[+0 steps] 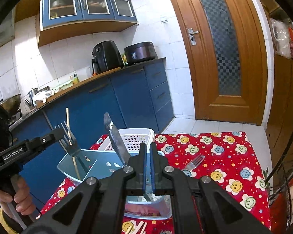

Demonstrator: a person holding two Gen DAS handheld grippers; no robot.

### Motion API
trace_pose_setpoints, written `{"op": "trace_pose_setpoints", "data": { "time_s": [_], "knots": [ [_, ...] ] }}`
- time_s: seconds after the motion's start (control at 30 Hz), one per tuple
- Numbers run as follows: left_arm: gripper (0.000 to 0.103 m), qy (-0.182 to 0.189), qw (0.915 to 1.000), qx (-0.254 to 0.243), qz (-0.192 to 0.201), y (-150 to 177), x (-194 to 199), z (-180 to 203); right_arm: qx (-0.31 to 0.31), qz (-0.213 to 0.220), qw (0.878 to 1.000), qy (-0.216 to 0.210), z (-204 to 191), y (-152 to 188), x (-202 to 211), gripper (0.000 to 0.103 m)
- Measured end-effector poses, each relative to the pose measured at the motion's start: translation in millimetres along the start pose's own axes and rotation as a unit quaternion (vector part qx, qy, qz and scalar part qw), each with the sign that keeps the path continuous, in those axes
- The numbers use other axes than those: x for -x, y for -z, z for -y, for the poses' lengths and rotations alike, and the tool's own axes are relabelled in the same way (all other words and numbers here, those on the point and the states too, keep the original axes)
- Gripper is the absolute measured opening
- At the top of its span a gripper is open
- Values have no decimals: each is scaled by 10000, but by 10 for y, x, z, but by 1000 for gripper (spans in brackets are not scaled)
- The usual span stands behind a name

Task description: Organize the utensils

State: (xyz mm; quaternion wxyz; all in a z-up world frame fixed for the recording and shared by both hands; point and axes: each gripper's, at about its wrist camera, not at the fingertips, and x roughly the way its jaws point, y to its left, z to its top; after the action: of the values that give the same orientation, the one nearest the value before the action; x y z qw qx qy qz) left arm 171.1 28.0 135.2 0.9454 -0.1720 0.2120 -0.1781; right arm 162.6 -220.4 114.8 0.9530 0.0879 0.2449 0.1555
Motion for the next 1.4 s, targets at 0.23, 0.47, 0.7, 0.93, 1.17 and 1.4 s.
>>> {"op": "trace_pose_setpoints", "data": {
  "time_s": [0.23,0.47,0.7,0.93,1.17,1.4],
  "knots": [
    [16,5,9994,-332,-110,1,61,190,-94,-40,9999,-81,56,42,95,11],
    [39,15,9980,-631,-70,40,204,376,-224,-63,9997,-113,120,91,200,17],
    [40,-153,9974,-688,-160,141,391,398,-360,-112,9993,22,280,116,243,26],
    [41,-490,9960,-643,-373,324,500,282,-730,-469,9961,128,632,253,34,29],
    [41,-1044,9904,-619,-658,559,441,101,-865,-832,9925,243,909,395,-341,31],
    [41,-1397,9849,-567,-855,689,284,-44,-944,-1237,9875,259,1157,425,-832,32]
  ]
}}
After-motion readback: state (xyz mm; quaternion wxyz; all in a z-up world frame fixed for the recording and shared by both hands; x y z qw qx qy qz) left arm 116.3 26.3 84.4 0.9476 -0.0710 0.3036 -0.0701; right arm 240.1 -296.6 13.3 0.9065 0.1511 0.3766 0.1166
